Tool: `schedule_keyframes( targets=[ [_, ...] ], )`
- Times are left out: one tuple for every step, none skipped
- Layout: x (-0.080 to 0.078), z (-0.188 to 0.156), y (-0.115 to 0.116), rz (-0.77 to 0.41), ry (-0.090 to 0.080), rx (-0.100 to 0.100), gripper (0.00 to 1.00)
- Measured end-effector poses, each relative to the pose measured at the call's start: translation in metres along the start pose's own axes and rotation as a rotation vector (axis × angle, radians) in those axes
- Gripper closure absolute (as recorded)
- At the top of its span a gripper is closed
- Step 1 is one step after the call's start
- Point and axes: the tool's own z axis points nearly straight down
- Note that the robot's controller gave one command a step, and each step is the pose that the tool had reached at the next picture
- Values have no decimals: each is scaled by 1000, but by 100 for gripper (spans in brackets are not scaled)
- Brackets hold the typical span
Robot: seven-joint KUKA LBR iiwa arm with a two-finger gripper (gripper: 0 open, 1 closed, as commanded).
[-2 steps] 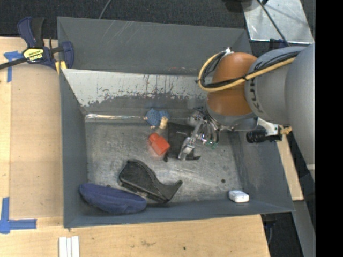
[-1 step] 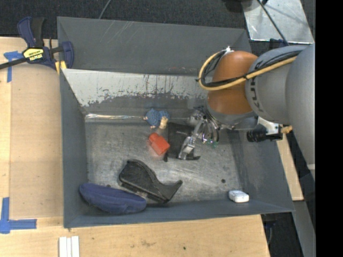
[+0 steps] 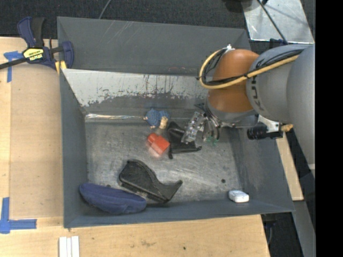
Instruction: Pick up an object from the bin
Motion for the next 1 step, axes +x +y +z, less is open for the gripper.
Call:
schedule_keyframes(
  targets=[
    [-5, -89, 1, -3, 9, 1, 100]
  ],
)
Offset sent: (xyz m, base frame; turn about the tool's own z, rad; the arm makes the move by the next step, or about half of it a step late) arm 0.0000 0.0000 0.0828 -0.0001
